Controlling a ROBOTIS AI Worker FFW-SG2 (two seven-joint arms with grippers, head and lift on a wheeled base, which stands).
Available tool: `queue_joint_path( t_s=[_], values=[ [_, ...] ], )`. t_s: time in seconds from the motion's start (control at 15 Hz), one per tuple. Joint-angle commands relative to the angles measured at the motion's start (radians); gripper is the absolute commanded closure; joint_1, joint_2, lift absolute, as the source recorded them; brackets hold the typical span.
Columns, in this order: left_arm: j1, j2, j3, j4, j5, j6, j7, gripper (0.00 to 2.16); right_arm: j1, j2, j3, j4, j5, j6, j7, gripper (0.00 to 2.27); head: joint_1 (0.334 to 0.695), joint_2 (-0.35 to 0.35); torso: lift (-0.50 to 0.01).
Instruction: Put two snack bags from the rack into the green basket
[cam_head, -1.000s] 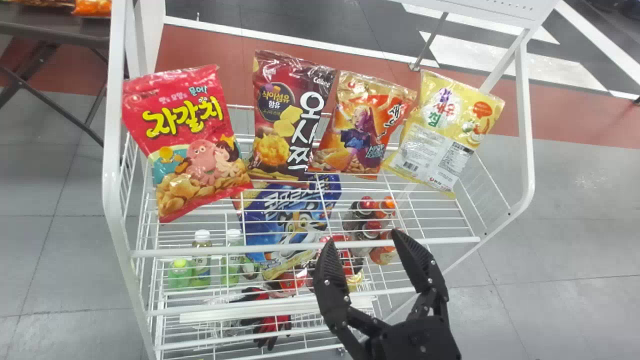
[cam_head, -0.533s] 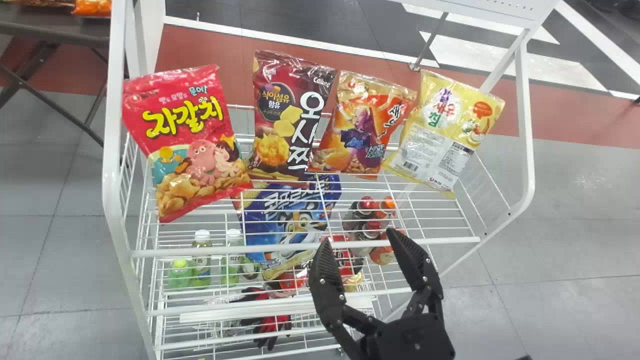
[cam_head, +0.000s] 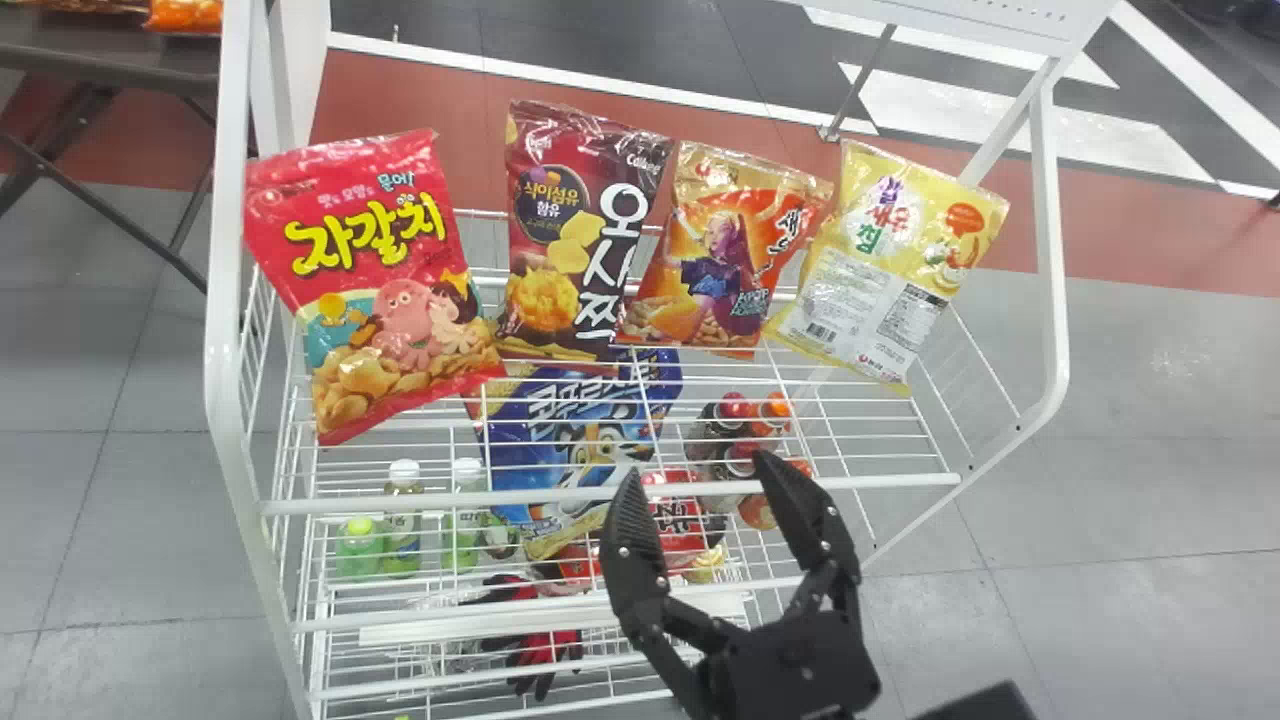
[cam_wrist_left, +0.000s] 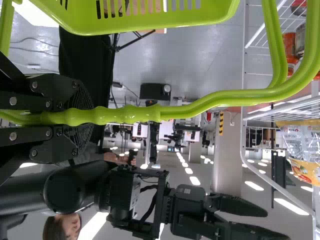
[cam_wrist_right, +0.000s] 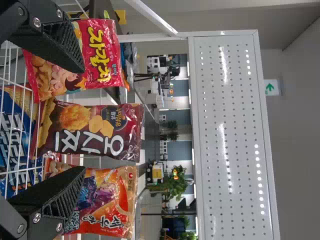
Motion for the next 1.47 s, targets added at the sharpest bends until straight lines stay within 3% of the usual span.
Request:
queue_joint_path(
  t_s=[0.0,0.27,0.4,0.47,0.73,0.93,1.13,1.4],
  values=[
    [0.000,0.000,-0.002,0.001,-0.001,0.000,0.011,2.14,-0.112,0.002,0.039,0.062,0.023,0.084,0.001,0.13,0.695,-0.350,-0.007],
    [-0.015,0.000,-0.002,0.004,-0.011,0.000,0.015,2.14,-0.367,0.009,0.137,0.165,0.025,0.271,0.001,0.13,0.695,-0.337,-0.007],
    [-0.021,0.000,-0.002,0.012,-0.011,0.000,0.017,2.14,-0.494,0.010,0.186,0.234,0.018,0.326,-0.002,0.13,0.695,-0.272,-0.007],
    [-0.029,0.000,-0.002,0.018,-0.011,0.000,0.018,2.14,-0.559,0.024,0.213,0.270,0.028,0.369,-0.003,0.13,0.695,-0.204,-0.007],
    [-0.055,0.000,0.000,0.037,-0.011,0.000,0.027,2.14,-0.773,0.052,0.269,0.416,0.011,0.501,-0.005,0.13,0.695,-0.080,-0.007],
    [-0.071,0.000,0.000,0.054,-0.011,0.000,0.026,2.14,-0.875,0.075,0.283,0.500,0.005,0.572,-0.003,0.13,0.695,-0.022,-0.007],
    [-0.081,0.002,0.006,0.060,-0.011,0.000,0.018,2.14,-0.957,0.084,0.283,0.556,-0.018,0.655,0.008,0.13,0.695,-0.009,-0.007],
    [-0.089,0.005,0.008,0.058,-0.011,-0.003,0.015,2.14,-1.025,0.093,0.271,0.628,-0.081,0.722,0.110,0.14,0.695,0.013,-0.007]
  ],
)
